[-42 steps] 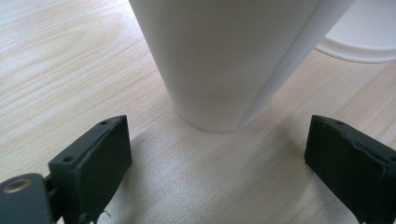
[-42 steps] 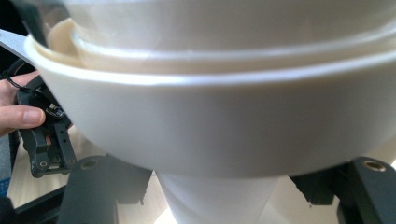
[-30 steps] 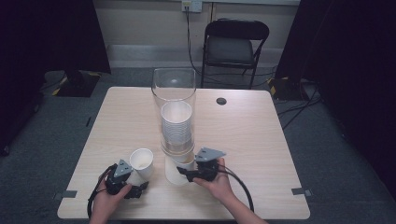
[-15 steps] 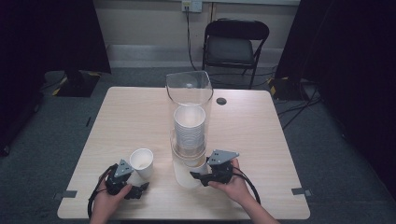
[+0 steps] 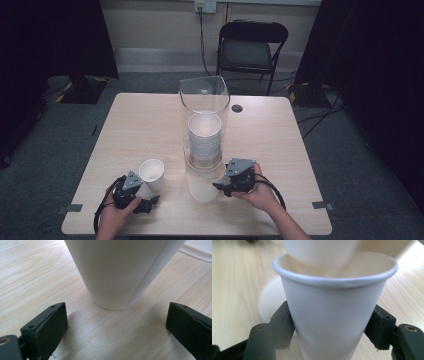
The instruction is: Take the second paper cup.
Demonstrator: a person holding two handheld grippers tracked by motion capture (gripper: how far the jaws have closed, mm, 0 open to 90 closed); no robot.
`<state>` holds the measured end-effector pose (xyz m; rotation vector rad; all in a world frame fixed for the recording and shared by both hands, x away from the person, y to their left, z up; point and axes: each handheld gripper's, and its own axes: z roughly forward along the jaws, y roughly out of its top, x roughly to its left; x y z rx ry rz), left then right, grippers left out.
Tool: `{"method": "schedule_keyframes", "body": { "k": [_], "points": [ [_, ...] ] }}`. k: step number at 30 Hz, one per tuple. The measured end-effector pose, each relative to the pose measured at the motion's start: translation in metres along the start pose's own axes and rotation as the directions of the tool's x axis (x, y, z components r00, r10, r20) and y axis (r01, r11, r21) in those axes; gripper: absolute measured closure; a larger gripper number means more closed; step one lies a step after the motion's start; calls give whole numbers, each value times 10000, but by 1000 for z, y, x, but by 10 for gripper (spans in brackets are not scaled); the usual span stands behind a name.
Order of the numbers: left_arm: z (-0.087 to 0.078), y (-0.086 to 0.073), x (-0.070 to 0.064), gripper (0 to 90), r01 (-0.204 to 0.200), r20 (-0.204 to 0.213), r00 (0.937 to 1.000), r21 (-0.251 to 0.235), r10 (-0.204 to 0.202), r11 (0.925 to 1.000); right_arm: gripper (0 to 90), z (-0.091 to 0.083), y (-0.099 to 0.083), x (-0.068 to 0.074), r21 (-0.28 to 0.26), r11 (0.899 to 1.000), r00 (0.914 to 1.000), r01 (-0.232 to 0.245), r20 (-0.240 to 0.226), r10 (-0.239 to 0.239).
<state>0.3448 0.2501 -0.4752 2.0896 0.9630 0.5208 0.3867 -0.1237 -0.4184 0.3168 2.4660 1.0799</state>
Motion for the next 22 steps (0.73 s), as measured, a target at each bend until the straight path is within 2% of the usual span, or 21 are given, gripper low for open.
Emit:
{"method": "schedule_keyframes", "body": {
  "k": [1, 2, 3, 4, 7, 9, 10, 11, 13, 15, 16, 17, 18, 20, 21, 22],
  "points": [
    [0, 0, 0, 35, 6, 4, 10000, 7, -6, 10000, 325, -2, -4, -2, 314, 9993, 9993, 209, 317, -218],
    [0, 0, 0, 35, 0, 0, 10000, 2, 0, 10000, 320, -4, -11, -6, 434, 9989, 9984, 174, 536, -197],
    [0, 0, 0, 35, 2, 2, 10000, 2, -2, 10000, 316, -7, -19, -10, 202, 9991, 9975, -360, 615, 347],
    [0, 0, 0, 35, 4, 6, 10000, -4, -4, 10000, 313, -10, -27, -14, -169, 9933, 9915, -1143, 613, 1151],
    [0, 0, 0, 35, 1, -1, 10000, -1, -1, 10000, 303, -19, -50, -26, -883, 9664, 9636, -2413, 963, 2494],
    [0, 0, 0, 34, -3, -3, 10000, 7, 3, 10000, 290, -23, -60, -32, -1136, 9419, 9394, -3162, 1011, 3276],
    [0, 0, 0, 34, 1, -3, 10000, 3, -1, 10000, 280, -24, -64, -34, -1023, 9374, 9325, -3330, 1118, 3434],
    [0, 0, 0, 34, 7, 3, 10000, 14, -7, 10000, 244, -25, -67, -34, -866, 9429, 9349, -3217, 1290, 3308],
    [0, 0, 0, 34, 5, 6, 10000, 2, -5, 10000, 167, -28, -71, -34, -750, 9399, 9305, -3332, 1346, 3407],
    [0, 0, 0, 35, -2, -1, 10000, 2, 2, 10000, 163, -36, -76, -33, -1022, 9348, 9264, -3402, 1340, 3518],
    [0, 0, 0, 34, 1, 2, 10000, 14, -1, 10000, 148, -41, -79, -32, -1199, 9281, 9212, -3526, 1297, 3668],
    [0, 0, 0, 34, 8, 5, 10000, 15, -8, 10000, 141, -47, -84, -32, -1116, 9256, 9165, -3616, 1400, 3749],
    [0, 0, 0, 34, 5, 6, 10000, 18, -5, 10000, 156, -52, -88, -32, -863, 9284, 9135, -3615, 1664, 3712],
    [0, 0, 0, 34, 6, 8, 10000, 1, -6, 10000, 154, -63, -99, -32, -571, 9206, 8984, -3862, 2029, 3895],
    [0, 0, 0, 34, -3, -2, 10000, 4, 3, 10000, 142, -69, -106, -31, -563, 9211, 8965, -3853, 2138, 3880],
    [0, 0, 0, 34, 0, -2, 10000, 4, 0, 10000, 151, -74, -112, -31, -571, 9158, 8938, -3977, 2012, 4007]
  ]
}}
